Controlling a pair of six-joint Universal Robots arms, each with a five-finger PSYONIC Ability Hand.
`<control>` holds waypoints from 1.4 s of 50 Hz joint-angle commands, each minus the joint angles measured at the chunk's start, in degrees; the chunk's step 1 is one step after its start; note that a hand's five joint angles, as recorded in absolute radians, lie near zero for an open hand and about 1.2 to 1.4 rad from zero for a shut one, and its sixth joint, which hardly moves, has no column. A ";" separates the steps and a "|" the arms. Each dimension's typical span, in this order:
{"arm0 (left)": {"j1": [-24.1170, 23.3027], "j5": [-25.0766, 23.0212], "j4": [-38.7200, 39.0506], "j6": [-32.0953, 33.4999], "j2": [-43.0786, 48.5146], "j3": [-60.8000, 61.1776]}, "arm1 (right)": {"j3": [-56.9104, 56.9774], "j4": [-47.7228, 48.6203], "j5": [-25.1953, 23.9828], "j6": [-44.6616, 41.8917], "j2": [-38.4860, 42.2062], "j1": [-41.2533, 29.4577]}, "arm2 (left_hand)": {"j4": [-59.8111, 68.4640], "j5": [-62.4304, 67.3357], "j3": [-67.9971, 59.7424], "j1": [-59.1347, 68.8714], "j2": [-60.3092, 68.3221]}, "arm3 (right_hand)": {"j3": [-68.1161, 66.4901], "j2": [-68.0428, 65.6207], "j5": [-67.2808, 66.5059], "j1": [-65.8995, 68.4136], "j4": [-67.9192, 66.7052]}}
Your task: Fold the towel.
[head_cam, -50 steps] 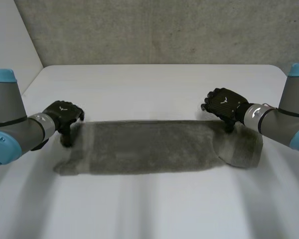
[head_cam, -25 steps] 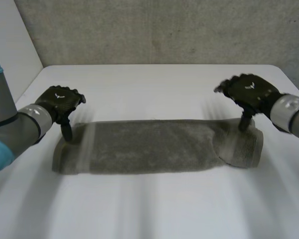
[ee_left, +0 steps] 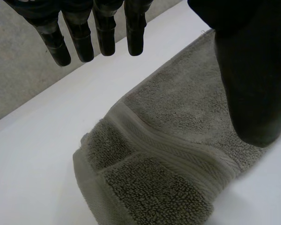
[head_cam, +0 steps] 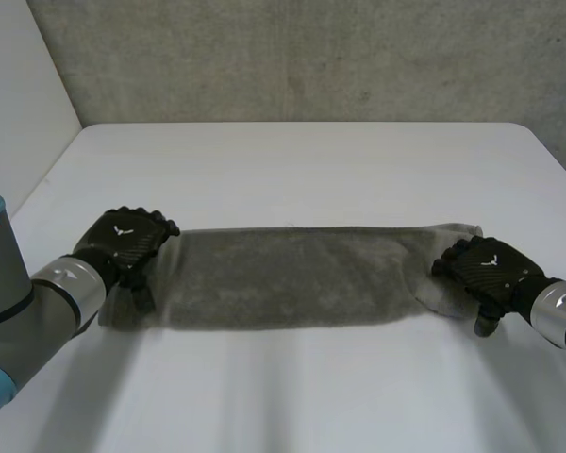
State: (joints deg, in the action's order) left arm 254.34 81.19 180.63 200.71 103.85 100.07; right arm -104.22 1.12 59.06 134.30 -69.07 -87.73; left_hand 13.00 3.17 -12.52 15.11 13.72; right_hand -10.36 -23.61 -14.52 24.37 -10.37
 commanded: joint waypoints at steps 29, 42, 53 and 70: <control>-0.16 0.03 1.30 -2.25 0.22 0.83 | 10.44 -11.23 -16.26 -23.12 3.15 13.46 | -3.00 -2.79 2.52 -4.72 -3.34 | 0.36 13.61 14.52 -14.37 0.37; -0.07 0.03 1.39 -2.25 0.22 1.18 | 0.53 -12.56 -16.00 -11.17 -3.26 16.26 | -3.00 -2.79 2.52 -4.73 -3.34 | 0.36 13.61 14.52 -14.37 0.37; -0.16 0.03 1.39 -2.34 0.22 1.36 | -5.72 -3.07 -13.19 -2.92 -5.82 20.75 | -3.00 -2.95 2.52 -4.89 -3.51 | 0.36 7.65 8.57 -8.41 0.37; -1.13 0.20 3.06 -3.75 0.30 2.68 | -8.54 9.76 -10.55 2.55 -3.45 20.05 | -3.00 -2.95 2.52 -4.89 -3.51 | 0.36 -18.38 -17.47 17.62 0.37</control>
State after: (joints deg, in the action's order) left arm 253.70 81.36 183.63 197.43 104.08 102.69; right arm -113.01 7.60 47.90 136.30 -74.04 -67.44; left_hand 13.00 3.16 -12.52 15.11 13.64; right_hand -10.36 -33.07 -23.42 32.81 -10.36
